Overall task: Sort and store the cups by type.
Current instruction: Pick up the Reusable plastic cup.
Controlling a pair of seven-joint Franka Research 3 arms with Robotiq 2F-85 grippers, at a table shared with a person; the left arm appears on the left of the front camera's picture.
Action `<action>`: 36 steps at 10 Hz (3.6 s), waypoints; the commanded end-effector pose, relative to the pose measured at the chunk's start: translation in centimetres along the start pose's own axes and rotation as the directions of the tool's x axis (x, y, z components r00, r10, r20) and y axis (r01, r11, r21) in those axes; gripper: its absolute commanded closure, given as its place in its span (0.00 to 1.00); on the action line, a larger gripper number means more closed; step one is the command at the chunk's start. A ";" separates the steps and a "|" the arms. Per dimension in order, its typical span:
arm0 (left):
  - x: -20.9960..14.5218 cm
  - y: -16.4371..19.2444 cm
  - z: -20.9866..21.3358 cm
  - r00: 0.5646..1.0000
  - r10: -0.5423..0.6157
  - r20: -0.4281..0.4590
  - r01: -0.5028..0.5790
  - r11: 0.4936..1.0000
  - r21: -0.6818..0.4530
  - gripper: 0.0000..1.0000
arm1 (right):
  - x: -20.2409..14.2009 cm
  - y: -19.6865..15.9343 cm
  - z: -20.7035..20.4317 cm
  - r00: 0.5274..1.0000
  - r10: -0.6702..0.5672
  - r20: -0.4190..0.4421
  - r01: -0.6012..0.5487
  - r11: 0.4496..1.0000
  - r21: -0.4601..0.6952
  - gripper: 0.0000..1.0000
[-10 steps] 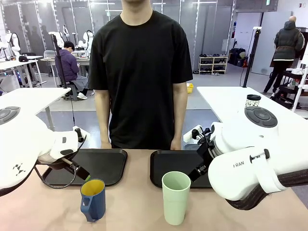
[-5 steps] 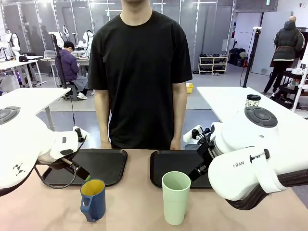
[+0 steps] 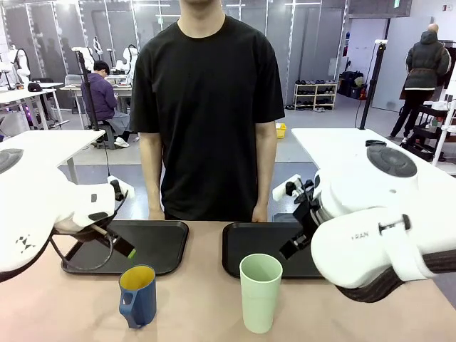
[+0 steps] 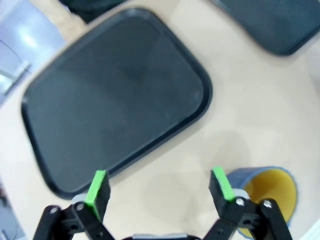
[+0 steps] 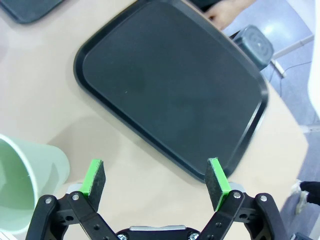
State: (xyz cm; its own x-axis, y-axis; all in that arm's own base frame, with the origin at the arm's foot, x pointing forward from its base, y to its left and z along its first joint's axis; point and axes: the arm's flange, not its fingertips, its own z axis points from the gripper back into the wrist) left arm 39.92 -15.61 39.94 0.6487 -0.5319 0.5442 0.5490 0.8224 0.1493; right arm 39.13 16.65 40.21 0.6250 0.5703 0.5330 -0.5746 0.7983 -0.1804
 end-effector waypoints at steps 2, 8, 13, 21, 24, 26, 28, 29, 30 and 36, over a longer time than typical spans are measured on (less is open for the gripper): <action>1.8 -1.3 5.9 0.997 -0.034 0.071 0.031 0.999 0.034 0.00 | 2.9 1.4 8.3 0.998 -0.016 0.057 0.025 0.988 -0.155 0.00; 1.1 -4.0 9.3 0.979 -0.116 0.167 0.106 0.992 0.071 0.00 | 1.4 3.4 11.7 0.995 0.040 0.095 -0.017 0.972 -0.232 0.00; 1.4 3.9 8.7 0.992 0.013 0.125 -0.028 0.992 0.124 0.00 | 0.5 -5.3 11.0 0.990 -0.116 0.078 0.132 0.959 -0.249 0.00; -1.3 16.7 3.2 0.941 0.334 -0.062 -0.329 0.941 0.085 0.00 | -2.2 -16.9 3.1 0.908 -0.401 -0.118 0.388 0.914 -0.123 0.00; -1.7 17.1 3.0 0.939 0.338 -0.063 -0.332 0.939 0.088 0.00 | -2.6 -17.1 3.2 0.903 -0.415 -0.108 0.400 0.906 -0.136 0.00; -2.0 16.6 2.8 0.939 0.341 -0.051 -0.336 0.937 0.094 0.00 | -2.6 -16.8 2.8 0.898 -0.425 -0.116 0.407 0.901 -0.151 0.00; -2.0 16.6 2.8 0.939 0.341 -0.051 -0.336 0.937 0.094 0.00 | -2.6 -16.8 2.8 0.898 -0.425 -0.116 0.407 0.901 -0.151 0.00; -2.0 16.6 2.8 0.939 0.341 -0.051 -0.336 0.937 0.094 0.00 | -2.6 -16.8 2.8 0.898 -0.425 -0.116 0.407 0.901 -0.151 0.00; -2.0 16.6 2.8 0.939 0.341 -0.051 -0.336 0.937 0.094 0.00 | -2.6 -16.8 2.8 0.898 -0.425 -0.116 0.407 0.901 -0.151 0.00; -2.0 16.6 2.8 0.939 0.341 -0.051 -0.336 0.937 0.094 0.00 | -2.6 -16.8 2.8 0.898 -0.425 -0.116 0.407 0.901 -0.151 0.00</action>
State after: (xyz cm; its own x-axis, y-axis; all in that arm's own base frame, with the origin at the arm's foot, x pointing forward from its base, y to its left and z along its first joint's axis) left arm 46.24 -0.58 43.69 0.8220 -0.2341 0.5192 0.2486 0.9677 0.0427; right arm 45.63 1.35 44.32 0.8649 0.1967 0.4618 -0.1850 0.9802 -0.0710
